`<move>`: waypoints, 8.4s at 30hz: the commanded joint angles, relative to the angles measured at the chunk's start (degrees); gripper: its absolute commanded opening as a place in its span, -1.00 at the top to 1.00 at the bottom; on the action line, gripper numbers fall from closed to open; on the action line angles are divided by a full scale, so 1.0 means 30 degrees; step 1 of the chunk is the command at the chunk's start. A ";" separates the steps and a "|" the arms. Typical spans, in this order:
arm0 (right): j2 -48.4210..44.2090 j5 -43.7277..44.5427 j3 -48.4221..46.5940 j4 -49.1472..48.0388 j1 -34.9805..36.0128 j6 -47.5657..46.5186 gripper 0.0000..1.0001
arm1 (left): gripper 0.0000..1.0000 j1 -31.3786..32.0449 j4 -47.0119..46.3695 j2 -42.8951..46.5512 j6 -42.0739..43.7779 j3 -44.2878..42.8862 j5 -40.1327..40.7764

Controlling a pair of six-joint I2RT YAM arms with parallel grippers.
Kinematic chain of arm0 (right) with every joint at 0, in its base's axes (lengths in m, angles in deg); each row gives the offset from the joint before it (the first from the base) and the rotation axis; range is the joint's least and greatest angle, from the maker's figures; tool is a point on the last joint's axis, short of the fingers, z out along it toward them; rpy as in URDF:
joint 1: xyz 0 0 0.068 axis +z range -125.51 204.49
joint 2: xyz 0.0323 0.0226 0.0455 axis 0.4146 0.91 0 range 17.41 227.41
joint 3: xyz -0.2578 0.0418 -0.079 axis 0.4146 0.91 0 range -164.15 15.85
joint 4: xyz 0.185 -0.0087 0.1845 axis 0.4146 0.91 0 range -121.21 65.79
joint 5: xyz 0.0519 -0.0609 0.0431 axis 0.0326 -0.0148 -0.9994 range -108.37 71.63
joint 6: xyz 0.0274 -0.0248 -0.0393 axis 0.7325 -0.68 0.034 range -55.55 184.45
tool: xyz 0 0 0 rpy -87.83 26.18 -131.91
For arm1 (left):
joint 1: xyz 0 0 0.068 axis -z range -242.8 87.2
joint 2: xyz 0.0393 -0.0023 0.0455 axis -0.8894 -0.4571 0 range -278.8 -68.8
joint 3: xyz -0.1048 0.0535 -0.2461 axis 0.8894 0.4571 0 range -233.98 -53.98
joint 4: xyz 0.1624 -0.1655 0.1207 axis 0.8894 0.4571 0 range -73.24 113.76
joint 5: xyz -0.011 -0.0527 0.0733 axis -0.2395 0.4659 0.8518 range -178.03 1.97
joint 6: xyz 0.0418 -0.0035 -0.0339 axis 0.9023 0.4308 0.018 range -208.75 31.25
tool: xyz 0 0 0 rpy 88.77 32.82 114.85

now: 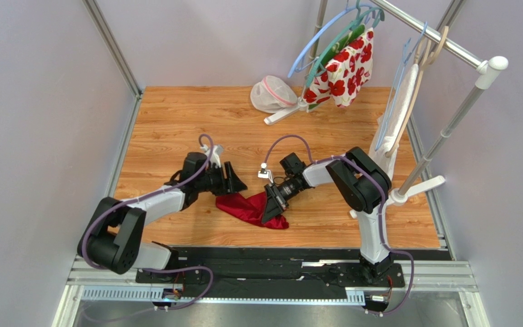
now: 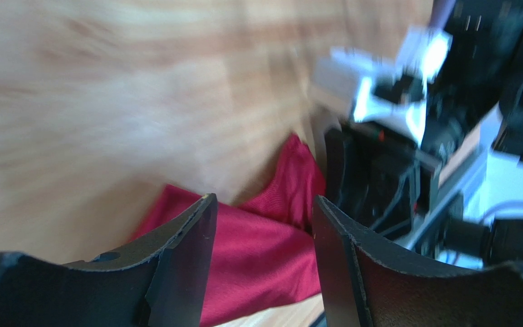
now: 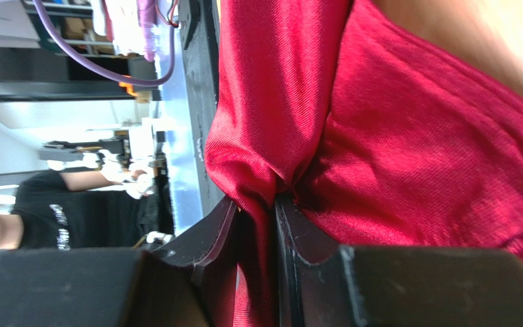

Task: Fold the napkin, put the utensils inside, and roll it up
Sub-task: Roll the napkin with the utensil, then neatly place the rolled napkin to the corner

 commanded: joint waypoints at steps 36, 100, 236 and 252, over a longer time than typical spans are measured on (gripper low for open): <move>-1.1742 2.4171 0.3870 -0.1273 0.8738 -0.5558 -0.71 | -0.16 0.1307 -0.7104 -0.6174 -0.2134 0.4457 -0.2079; 0.3525 0.1183 -0.3454 0.1101 -0.1948 0.2699 0.97 | -0.29 0.3914 0.4793 0.5338 -0.0814 0.1496 0.4824; -0.3442 2.1134 -1.0403 0.0076 0.3794 0.3314 -1.00 | -0.48 -0.3117 1.6303 1.2721 0.3753 -0.7466 0.7206; -2.2562 2.6698 0.3983 0.1948 0.3151 0.4485 -1.00 | -0.55 -0.3117 1.7651 1.7173 0.6041 -0.7586 0.6706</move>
